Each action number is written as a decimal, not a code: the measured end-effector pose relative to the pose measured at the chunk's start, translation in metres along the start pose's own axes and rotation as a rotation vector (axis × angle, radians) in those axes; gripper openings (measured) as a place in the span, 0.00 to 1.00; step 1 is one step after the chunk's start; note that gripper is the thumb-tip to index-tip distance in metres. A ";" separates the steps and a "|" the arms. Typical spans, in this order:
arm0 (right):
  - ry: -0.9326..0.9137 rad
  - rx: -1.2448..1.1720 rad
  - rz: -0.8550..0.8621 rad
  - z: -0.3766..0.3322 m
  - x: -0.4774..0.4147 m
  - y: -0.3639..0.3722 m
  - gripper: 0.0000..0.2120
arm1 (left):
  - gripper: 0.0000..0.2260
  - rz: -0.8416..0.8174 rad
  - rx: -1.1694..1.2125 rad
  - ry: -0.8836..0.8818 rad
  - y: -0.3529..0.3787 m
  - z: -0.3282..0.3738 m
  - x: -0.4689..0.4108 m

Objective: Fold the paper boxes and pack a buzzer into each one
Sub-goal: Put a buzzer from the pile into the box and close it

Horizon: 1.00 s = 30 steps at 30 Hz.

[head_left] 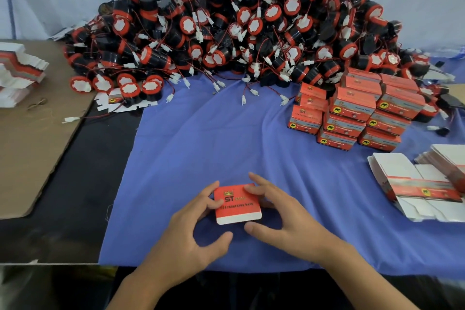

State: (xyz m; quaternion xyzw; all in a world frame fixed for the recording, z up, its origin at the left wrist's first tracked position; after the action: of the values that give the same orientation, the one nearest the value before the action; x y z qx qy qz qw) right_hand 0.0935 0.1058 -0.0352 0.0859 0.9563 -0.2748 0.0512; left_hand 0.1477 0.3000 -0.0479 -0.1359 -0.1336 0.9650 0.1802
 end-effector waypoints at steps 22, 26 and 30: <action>-0.090 0.211 0.070 -0.019 -0.013 -0.004 0.18 | 0.12 0.067 -0.279 0.117 -0.005 0.026 -0.016; -0.129 0.275 0.006 -0.017 -0.006 0.000 0.19 | 0.08 0.025 -0.370 0.171 -0.003 0.021 -0.008; -0.184 0.280 0.062 -0.019 0.000 0.002 0.20 | 0.15 0.108 -0.428 0.286 -0.004 0.028 0.000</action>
State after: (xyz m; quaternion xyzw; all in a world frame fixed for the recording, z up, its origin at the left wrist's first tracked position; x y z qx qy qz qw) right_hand 0.0925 0.1177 -0.0199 0.0959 0.8968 -0.4105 0.1346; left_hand 0.1404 0.2976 -0.0207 -0.3127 -0.3004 0.8940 0.1126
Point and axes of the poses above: each hand's wrist, its own x-axis away from the middle knuckle, its own y-axis out of the palm, z = x × y, the point moved 8 cm from there along -x, towards the middle knuckle, and after that the axes turned 14 degrees about z, right-handed, at the moved point
